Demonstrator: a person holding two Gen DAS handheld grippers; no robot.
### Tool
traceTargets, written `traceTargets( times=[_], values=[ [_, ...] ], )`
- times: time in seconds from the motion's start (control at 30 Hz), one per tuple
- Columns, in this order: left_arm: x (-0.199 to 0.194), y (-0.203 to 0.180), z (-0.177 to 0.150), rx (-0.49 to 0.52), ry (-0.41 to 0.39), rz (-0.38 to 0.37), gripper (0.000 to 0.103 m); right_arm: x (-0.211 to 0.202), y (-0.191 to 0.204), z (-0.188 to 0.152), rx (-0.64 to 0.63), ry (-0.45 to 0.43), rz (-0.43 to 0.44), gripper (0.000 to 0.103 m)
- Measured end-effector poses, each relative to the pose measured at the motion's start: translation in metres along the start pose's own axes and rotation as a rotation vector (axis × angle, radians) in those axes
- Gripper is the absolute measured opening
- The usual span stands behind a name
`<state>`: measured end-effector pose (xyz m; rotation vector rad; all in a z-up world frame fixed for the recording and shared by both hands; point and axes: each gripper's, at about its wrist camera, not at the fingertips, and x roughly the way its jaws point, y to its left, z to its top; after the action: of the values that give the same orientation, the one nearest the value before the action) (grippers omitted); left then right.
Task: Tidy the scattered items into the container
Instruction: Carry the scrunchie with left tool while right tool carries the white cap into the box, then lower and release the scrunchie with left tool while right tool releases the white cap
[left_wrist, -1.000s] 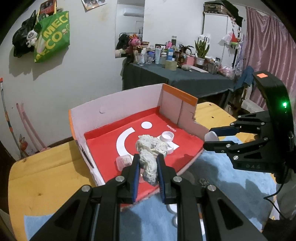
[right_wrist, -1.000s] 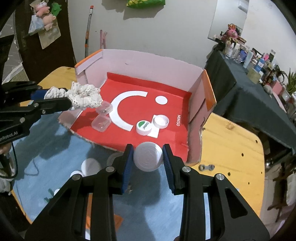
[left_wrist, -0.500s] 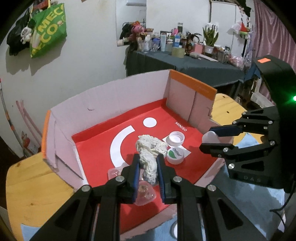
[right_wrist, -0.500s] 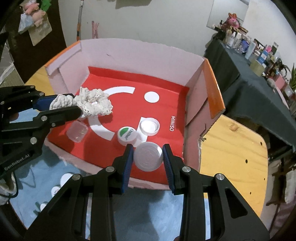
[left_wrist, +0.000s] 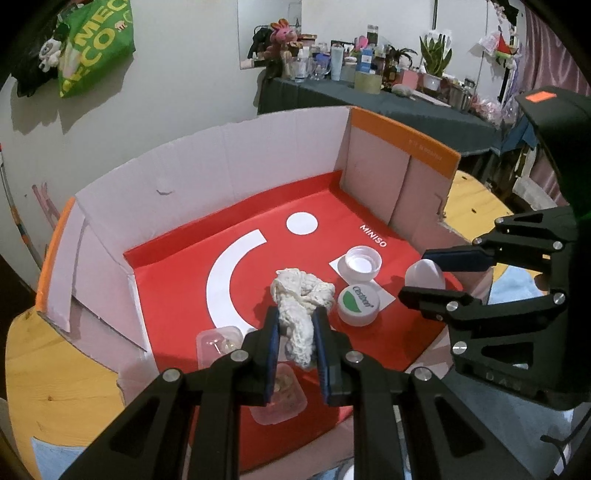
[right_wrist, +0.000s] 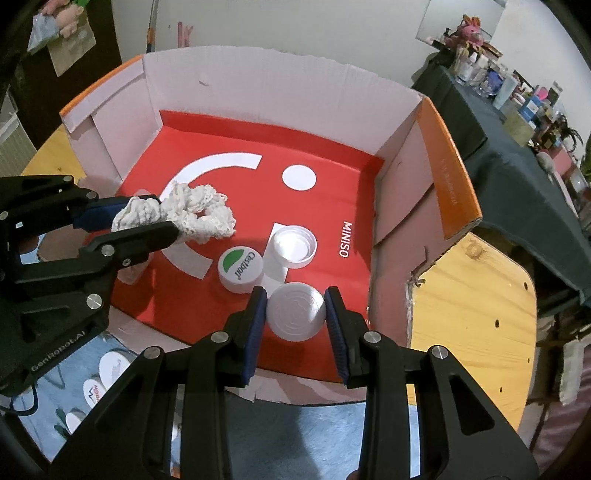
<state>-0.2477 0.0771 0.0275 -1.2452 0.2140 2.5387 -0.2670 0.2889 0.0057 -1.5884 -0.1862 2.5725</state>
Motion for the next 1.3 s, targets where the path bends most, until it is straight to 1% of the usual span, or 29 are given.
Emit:
traceTargets(
  times=[0.4,0.73,1.3],
  values=[
    [0.013,0.000,0.002,-0.007,0.039,0.003,0.019,0.017,0.003,0.003,0.000,0.044,-0.003,0.031],
    [0.023,0.001,0.001,-0.014,0.069,0.006,0.019,0.020,0.006,0.002,0.004,0.059,0.002,0.031],
    [0.023,0.002,0.000,-0.011,0.076,0.007,0.021,0.018,0.011,-0.002,0.005,0.062,-0.003,0.031]
  ],
)
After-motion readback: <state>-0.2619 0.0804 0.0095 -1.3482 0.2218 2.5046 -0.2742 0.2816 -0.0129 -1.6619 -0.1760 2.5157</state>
